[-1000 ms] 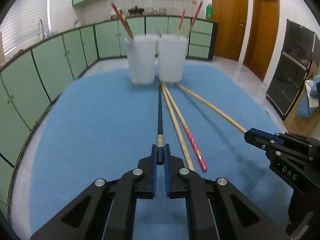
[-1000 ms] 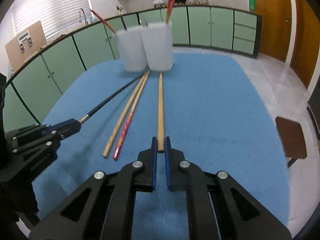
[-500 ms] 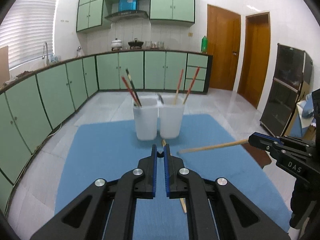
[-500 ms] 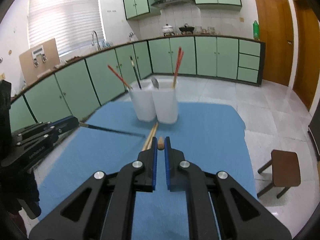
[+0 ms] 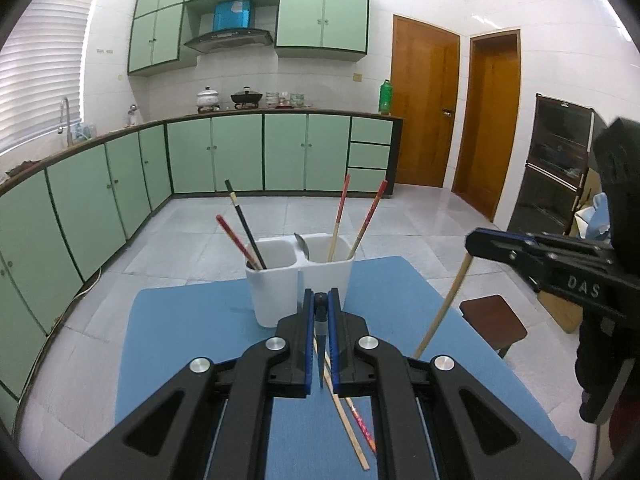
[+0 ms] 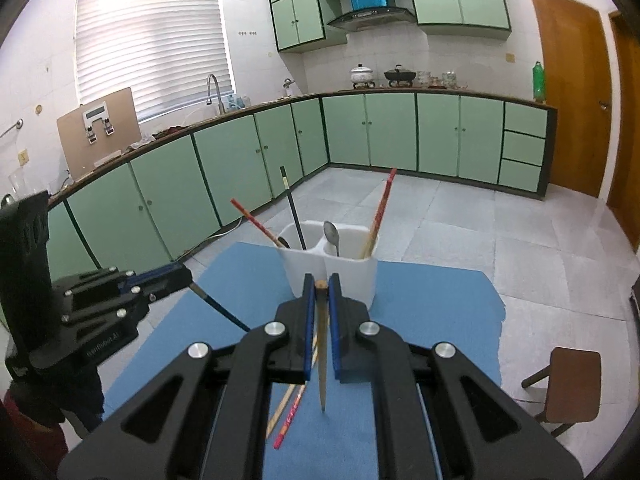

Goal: Organize utensils
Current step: 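Carry both chopsticks to the white holder and release them inside, then open both tools and move them back over the last two chopsticks, then grasp the red-patterned chopstick with the right tool while the left tool grasps the plain wooden one, then carry both chopsticks to the white holder and lower them inside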

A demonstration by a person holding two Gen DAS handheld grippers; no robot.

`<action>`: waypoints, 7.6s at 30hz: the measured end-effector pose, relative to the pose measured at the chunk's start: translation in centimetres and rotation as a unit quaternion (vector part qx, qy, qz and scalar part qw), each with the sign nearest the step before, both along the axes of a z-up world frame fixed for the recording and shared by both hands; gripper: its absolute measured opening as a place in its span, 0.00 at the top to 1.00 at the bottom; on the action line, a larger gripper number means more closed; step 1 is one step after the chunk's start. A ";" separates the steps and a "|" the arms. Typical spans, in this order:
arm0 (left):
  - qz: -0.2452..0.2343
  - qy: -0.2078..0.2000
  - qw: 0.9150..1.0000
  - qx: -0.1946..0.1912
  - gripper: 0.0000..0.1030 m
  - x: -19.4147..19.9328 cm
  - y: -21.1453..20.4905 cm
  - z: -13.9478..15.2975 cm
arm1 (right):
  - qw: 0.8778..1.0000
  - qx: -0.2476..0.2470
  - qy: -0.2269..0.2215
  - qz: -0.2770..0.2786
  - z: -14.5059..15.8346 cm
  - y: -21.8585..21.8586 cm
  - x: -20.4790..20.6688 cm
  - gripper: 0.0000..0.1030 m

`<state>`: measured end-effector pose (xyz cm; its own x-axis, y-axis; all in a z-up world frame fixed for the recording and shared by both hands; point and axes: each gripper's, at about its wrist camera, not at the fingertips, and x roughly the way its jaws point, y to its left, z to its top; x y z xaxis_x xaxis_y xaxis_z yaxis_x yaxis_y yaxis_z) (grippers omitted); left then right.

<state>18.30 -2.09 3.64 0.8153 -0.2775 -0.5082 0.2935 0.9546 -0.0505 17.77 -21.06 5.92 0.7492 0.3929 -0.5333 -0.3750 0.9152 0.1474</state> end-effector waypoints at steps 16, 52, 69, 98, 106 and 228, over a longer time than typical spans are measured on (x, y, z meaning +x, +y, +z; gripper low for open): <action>-0.005 -0.096 0.995 -0.003 0.94 4.8 -0.3 8.7 | 0.996 0.017 -0.093 -0.010 9.8 0.2 6.7 0.94; 0.037 -0.034 0.999 -0.018 0.56 11.0 1.8 2.4 | 0.994 -0.012 -0.073 -0.076 1.5 -0.3 8.2 0.47; 0.066 0.035 0.997 -0.007 0.34 -0.4 2.4 -7.2 | 0.995 -0.014 0.012 -0.095 -10.7 -1.4 -4.0 0.14; 0.118 0.142 0.982 0.039 0.33 -3.6 4.3 -17.1 | 0.987 -0.074 0.130 -0.056 -20.3 5.7 -7.0 0.39; 0.120 0.146 0.981 0.031 0.33 -3.6 4.4 -17.4 | 0.985 -0.083 0.145 -0.052 -21.1 6.5 -6.5 0.54; -0.009 -0.009 1.000 0.017 0.94 -1.5 -1.6 1.4 | 0.996 -0.049 -0.058 0.041 2.9 2.0 -2.2 0.95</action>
